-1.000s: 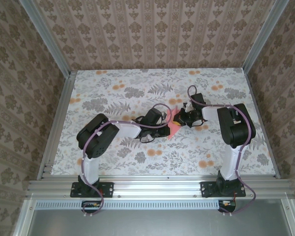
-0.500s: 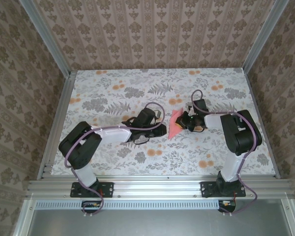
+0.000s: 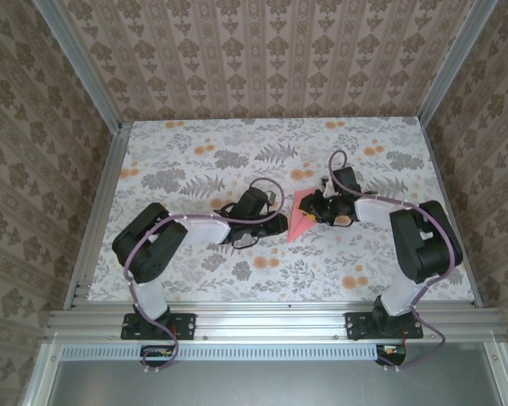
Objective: Fold a paper plane with a square sheet of paper (pick it up from the middle)
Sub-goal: Fourth fold the wing at the center of the table.
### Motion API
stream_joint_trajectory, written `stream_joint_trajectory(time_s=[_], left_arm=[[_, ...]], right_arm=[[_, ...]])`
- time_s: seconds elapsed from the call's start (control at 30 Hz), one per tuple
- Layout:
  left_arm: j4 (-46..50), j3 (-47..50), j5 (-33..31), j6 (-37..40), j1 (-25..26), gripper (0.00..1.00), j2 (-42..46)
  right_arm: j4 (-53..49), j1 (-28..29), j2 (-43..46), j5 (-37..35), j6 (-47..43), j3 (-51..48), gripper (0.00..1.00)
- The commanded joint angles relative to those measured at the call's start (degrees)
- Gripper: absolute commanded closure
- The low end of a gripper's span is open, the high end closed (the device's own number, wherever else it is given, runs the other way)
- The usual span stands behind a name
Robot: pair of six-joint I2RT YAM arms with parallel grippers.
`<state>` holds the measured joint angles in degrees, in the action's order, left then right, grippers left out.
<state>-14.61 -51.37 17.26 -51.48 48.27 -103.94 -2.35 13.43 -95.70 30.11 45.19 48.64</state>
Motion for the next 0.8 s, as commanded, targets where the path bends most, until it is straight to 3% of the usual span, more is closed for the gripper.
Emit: stream_joint_trajectory(time_s=[0.0,0.13,0.33,0.6,0.77], left_arm=[[-1.3,0.7,-0.7,-0.9,-0.4,0.7,0.0],[-3.5,1.3,-0.5,-1.0,-0.4,0.67,0.0],[-7.6,1.7,1.2,2.4,-0.4,0.66,-0.2],[-4.3,-1.7,0.6,11.6,1.3,0.66,-0.3],[-2.3,-5.0,0.1,13.5,1.8,0.64,-2.5]], right_arm=[[-9.4,0.2,4.5,-4.8,-7.2,2.7,0.67],[-13.5,0.2,6.2,-10.6,-11.5,3.3,0.63],[-15.2,0.3,6.0,-13.3,-14.6,3.4,0.63],[-11.9,-0.3,7.9,-13.5,-11.2,0.2,0.66],[-7.7,-0.7,8.8,-13.8,-7.7,-2.9,0.7]])
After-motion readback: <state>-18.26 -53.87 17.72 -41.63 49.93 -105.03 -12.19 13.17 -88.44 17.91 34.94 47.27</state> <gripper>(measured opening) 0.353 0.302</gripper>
